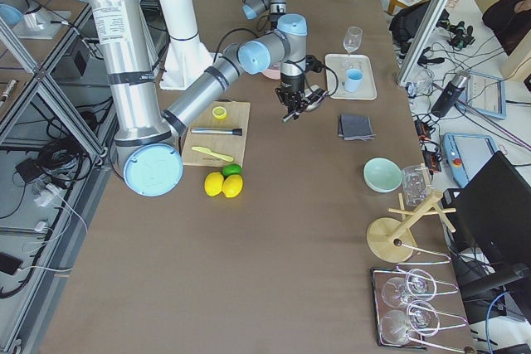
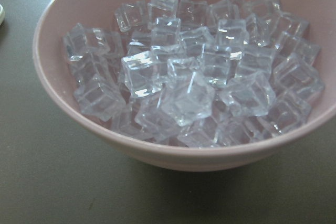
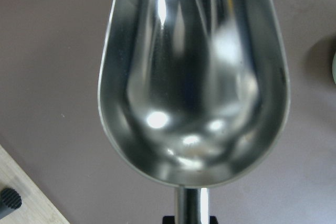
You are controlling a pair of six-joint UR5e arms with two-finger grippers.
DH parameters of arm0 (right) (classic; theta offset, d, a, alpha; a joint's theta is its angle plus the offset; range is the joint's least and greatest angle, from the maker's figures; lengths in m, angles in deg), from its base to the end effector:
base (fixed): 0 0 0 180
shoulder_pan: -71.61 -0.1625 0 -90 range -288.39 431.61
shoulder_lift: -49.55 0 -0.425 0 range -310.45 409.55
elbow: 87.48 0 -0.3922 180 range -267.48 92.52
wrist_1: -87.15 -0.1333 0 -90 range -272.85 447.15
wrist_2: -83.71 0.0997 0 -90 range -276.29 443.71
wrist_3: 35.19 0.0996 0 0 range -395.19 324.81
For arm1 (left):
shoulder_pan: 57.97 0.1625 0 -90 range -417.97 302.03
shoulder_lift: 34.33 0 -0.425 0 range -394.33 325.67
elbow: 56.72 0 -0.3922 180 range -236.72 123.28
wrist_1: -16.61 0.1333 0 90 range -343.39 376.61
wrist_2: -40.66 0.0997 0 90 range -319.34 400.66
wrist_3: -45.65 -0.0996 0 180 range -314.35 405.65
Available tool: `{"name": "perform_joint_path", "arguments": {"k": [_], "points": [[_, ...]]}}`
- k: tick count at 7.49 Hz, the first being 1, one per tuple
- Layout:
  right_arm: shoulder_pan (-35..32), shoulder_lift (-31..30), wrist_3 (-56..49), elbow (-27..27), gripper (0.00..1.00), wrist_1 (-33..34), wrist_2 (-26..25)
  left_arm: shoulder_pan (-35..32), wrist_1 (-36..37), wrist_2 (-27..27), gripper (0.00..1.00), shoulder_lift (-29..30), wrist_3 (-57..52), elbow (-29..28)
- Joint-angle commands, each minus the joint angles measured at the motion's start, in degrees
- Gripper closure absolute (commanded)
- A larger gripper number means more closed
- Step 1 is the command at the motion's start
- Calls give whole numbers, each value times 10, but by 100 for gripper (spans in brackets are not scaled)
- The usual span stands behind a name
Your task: Put ice in cup with scoop
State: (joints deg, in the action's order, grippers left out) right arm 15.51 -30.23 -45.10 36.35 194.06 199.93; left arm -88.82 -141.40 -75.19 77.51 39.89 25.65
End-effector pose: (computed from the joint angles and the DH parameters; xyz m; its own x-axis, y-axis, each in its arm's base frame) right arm -0.1974 -0.4538 0.3421 0.5373 -0.7848 0.3088 0.5977 0.6127 0.5170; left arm 0.5039 -0.4057 0.3741 0.0785 0.9961 0.0407 -0.1247 -0.0307 0.9917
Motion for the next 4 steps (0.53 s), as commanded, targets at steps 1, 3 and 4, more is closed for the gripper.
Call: {"name": "perform_joint_path", "arguments": {"k": [1, 3, 4], "points": [[63, 81, -103, 38, 100, 140, -64, 1, -7, -2, 2, 16, 4, -27], [78, 156, -202, 26, 100, 238, -89, 4, -5, -3, 2, 30, 34, -29], [87, 163, -215, 21, 100, 243, -92, 5, -5, -3, 2, 34, 34, -29]]}}
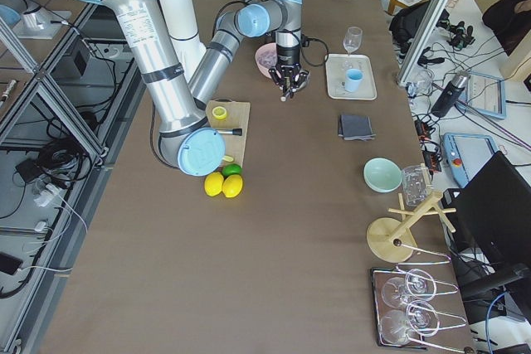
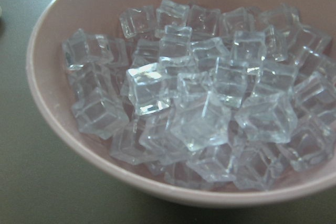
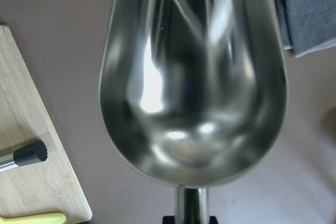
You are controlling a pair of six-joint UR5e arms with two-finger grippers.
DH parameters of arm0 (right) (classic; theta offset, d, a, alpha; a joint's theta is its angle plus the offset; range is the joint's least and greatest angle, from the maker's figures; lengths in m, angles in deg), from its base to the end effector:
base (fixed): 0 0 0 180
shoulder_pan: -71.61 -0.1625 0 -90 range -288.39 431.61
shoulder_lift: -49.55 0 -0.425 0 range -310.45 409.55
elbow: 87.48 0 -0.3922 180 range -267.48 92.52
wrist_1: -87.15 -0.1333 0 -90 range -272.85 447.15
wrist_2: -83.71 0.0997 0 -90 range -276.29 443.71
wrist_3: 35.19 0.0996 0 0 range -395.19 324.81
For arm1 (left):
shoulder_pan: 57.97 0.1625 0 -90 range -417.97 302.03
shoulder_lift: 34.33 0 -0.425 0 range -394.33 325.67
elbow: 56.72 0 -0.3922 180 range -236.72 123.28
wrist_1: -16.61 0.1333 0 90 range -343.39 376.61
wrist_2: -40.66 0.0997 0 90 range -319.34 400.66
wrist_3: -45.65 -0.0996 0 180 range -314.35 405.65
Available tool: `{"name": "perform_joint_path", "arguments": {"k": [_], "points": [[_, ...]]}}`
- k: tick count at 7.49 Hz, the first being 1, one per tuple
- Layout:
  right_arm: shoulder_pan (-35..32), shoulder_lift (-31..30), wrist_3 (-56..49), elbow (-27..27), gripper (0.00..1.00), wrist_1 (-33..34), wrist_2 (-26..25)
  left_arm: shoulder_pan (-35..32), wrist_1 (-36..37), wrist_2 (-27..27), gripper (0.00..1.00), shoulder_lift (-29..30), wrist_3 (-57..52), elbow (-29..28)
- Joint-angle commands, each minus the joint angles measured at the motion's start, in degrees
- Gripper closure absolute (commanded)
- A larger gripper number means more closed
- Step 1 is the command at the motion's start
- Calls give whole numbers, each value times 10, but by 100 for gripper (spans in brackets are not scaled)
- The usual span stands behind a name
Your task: Put ice in cup with scoop
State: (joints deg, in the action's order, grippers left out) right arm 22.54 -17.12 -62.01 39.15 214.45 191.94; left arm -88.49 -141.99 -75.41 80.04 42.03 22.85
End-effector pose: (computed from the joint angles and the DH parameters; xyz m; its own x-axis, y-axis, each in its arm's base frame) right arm -0.2459 -0.4395 0.2621 0.2972 -0.9511 0.0838 0.8277 0.3004 0.4741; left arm 0.5211 -0.4111 0.3679 0.0736 0.9973 0.0057 -0.1167 0.0030 0.9932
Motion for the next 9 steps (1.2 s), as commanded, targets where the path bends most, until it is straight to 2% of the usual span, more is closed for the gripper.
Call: {"name": "perform_joint_path", "arguments": {"k": [1, 2, 5, 6, 7, 9], "points": [[29, 97, -73, -48, 100, 87, -38, 4, 1, 0, 2, 11, 12, -1], [46, 169, -91, -88, 100, 149, -42, 6, 0, 1, 2, 15, 12, -1], [129, 282, -90, -140, 100, 247, -85, 10, 1, 2, 2, 15, 12, -3], [166, 288, -84, -140, 100, 255, -123, 10, 1, 2, 2, 15, 12, -6], [191, 288, -71, -147, 100, 257, -133, 10, 1, 4, 2, 15, 12, -6], [192, 298, -69, -176, 100, 286, -138, 15, 1, 6, 2, 15, 12, -7]]}}
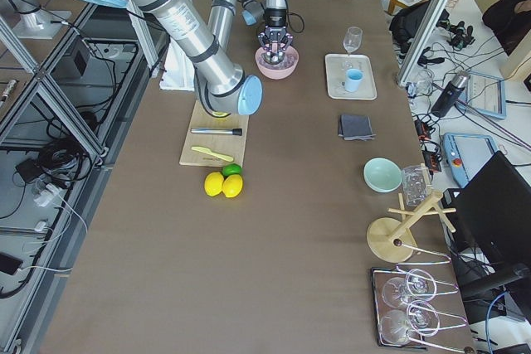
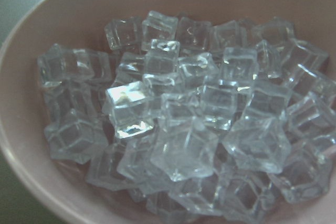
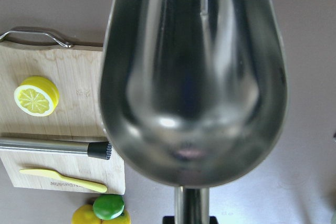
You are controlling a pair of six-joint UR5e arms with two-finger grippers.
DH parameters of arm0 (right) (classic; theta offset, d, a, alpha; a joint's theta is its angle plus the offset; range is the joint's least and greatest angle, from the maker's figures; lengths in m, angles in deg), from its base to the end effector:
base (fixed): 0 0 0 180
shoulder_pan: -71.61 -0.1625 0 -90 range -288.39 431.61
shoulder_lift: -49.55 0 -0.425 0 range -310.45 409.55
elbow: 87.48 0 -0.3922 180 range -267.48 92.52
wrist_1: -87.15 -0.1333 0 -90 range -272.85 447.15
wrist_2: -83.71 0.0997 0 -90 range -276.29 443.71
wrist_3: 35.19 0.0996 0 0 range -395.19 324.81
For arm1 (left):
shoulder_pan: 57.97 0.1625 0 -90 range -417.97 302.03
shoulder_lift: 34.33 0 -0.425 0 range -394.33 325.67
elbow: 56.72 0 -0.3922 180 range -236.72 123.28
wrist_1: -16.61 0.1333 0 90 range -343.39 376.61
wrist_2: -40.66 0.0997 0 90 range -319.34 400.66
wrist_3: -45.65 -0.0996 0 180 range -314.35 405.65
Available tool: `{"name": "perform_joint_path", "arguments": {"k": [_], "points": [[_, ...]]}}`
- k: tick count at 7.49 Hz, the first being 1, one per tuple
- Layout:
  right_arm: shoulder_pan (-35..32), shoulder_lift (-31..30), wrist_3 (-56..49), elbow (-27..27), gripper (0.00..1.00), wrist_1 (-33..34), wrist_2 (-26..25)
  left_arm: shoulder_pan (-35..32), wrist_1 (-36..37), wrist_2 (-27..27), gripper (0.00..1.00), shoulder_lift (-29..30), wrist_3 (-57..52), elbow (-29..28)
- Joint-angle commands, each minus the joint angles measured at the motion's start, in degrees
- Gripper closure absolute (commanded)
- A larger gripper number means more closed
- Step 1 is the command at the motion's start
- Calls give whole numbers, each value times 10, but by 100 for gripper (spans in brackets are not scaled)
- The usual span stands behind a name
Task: Put ice in cup with scoop
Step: 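Lower the scoop with the right gripper into the ice cubes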
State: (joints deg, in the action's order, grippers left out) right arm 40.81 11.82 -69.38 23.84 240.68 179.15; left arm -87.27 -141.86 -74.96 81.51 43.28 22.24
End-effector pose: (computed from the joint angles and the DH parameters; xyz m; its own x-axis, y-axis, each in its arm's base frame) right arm -0.4197 -0.3944 0.1266 -0.0654 -0.9976 -0.0209 0.9780 -0.0682 0.1969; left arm 0.5360 -0.4043 0.3563 0.0625 0.9980 -0.0096 -0.1049 0.0161 0.9944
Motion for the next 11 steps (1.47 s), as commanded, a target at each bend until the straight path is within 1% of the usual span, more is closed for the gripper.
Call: {"name": "perform_joint_path", "arguments": {"k": [1, 2, 3, 4, 5, 7, 11], "points": [[9, 10, 7, -34, 100, 23, -20, 3, -2, 1, 2, 1, 0, 0], [9, 22, 12, -52, 100, 21, -27, 3, -3, 1, 2, 1, 1, 0], [9, 49, 20, -98, 100, 17, -24, 3, -4, 0, 2, 1, 1, 1], [9, 58, 25, -114, 100, 8, -22, 3, -11, 1, 2, 1, 1, 1], [9, 58, 26, -121, 100, 5, -26, 3, -24, 1, 2, 1, 1, 1], [10, 52, 26, -137, 100, -24, -27, 2, -53, 1, 2, -3, 3, 1], [10, 54, 27, -159, 100, -30, -26, 0, -116, 1, 2, -32, 15, 0]]}}
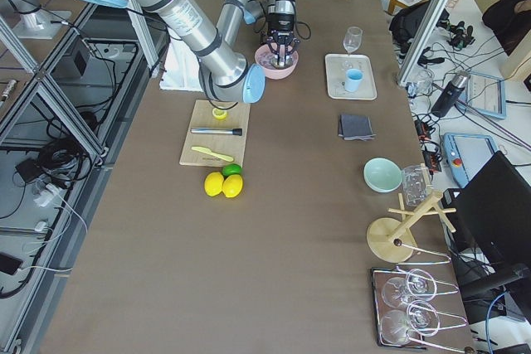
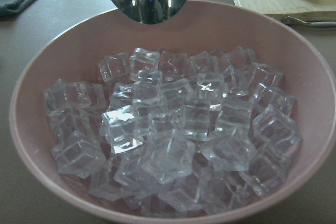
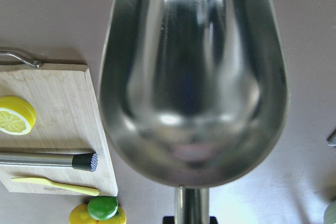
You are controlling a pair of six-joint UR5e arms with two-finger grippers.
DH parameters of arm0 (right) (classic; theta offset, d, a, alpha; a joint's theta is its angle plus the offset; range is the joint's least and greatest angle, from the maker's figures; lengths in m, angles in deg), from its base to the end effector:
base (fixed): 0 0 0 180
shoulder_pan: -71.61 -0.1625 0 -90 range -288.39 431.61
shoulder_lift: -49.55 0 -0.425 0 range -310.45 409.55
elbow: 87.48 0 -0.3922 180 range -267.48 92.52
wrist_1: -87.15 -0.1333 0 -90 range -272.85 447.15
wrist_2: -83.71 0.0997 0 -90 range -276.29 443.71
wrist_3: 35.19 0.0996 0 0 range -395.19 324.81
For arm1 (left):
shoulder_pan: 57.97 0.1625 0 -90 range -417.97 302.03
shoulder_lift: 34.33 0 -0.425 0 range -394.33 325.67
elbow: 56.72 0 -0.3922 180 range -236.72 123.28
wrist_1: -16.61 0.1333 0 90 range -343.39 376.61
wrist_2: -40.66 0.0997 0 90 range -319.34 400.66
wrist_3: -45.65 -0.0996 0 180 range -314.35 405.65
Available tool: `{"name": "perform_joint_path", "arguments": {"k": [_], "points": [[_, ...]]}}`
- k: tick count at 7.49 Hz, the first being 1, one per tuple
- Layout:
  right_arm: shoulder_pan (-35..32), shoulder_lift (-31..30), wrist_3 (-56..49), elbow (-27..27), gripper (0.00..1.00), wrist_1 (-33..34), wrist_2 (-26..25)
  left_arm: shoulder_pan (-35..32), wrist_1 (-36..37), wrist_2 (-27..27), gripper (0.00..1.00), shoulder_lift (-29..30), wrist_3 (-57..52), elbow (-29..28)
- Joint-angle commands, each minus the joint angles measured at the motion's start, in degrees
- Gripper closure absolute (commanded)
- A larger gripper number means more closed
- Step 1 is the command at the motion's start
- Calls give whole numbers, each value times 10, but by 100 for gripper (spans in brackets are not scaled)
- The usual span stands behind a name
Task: Put ice in cup with scoop
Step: 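Lower the scoop with the right gripper into the ice cubes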
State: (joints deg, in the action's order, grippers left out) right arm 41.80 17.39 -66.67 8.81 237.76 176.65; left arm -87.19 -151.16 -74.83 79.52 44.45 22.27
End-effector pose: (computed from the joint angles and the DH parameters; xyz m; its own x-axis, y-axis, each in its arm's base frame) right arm -0.4886 -0.4277 0.1290 -0.0312 -0.9994 0.0116 0.9964 -0.0302 0.0791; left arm 0.5171 -0.3929 0.3634 0.0653 0.9975 0.0255 0.0079 -0.0261 0.9996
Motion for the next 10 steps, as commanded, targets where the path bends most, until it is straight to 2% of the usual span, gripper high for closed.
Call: {"name": "perform_joint_path", "arguments": {"k": [1, 5, 8, 10], "points": [[0, -2, 1, -18, 100, -1, 0, 0, -24, 1, 2, -12, 3, -1], [1, 10, 4, -62, 100, -44, 2, -5, -28, 5, 2, -10, 43, -9], [0, 41, 5, -116, 100, -44, 1, -6, -27, 5, 2, 4, 43, -30], [0, 55, 2, -133, 100, -36, -1, -5, -26, 7, 2, 12, 43, -34]]}}
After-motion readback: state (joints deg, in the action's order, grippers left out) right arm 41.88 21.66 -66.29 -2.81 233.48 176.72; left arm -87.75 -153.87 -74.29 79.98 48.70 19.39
